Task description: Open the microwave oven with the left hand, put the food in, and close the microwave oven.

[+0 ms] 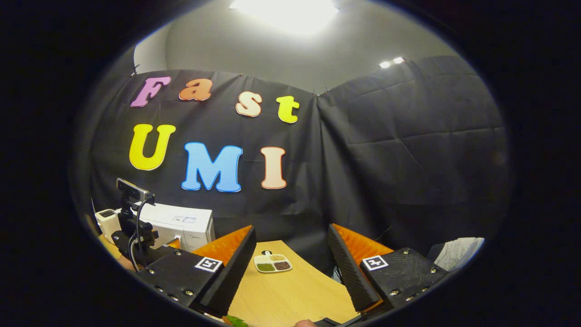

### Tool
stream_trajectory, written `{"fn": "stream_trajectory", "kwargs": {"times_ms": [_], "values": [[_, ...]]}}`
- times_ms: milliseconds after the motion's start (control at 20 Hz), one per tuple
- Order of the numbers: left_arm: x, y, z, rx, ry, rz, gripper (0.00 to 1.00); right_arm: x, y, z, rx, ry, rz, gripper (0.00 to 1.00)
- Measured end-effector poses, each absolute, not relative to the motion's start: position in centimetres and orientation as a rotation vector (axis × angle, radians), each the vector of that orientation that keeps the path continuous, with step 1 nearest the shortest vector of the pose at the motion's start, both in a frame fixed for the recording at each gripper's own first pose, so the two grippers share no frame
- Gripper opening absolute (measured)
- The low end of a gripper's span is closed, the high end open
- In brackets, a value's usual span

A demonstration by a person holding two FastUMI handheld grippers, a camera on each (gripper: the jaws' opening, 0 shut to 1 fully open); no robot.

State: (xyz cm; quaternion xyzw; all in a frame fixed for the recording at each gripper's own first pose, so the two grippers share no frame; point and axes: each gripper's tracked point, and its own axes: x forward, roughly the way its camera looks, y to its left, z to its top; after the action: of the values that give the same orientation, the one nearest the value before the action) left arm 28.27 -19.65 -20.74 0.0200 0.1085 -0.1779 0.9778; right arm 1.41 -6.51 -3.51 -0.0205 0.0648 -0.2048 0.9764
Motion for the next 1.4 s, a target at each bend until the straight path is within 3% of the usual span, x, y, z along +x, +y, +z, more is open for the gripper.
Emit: {"fn": "stream_trajectory", "kwargs": {"times_ms": [300,500,550,650,850,1000,1050,1400], "values": [[30.4,-21.2,-25.3,0.056,0.302,-0.381,0.97,-1.0,-7.4,-3.0,-0.085,0.145,-0.509,0.96],[30.8,-22.0,-26.4,0.053,0.319,-0.384,0.91,-2.9,-7.9,-3.3,-0.087,0.165,-0.549,0.96],[30.9,-22.2,-26.3,0.054,0.319,-0.388,0.80,-3.3,-7.8,-3.4,-0.087,0.169,-0.553,0.96],[31.2,-22.2,-26.7,0.070,0.322,-0.383,0.71,-3.5,-7.7,-3.2,-0.093,0.167,-0.553,0.96],[31.1,-22.4,-27.0,0.087,0.348,-0.382,0.35,-3.5,-7.6,-3.7,-0.091,0.172,-0.551,0.96],[31.1,-22.2,-27.0,0.047,0.369,-0.380,0.31,-3.5,-7.1,-4.6,-0.072,0.193,-0.532,0.96],[31.1,-22.2,-26.8,0.038,0.373,-0.380,0.24,-3.4,-6.9,-4.7,-0.069,0.195,-0.520,0.96],[31.0,-22.0,-27.0,0.054,0.423,-0.352,0.15,-2.5,-7.3,-4.6,-0.062,0.172,-0.438,0.96]]}}
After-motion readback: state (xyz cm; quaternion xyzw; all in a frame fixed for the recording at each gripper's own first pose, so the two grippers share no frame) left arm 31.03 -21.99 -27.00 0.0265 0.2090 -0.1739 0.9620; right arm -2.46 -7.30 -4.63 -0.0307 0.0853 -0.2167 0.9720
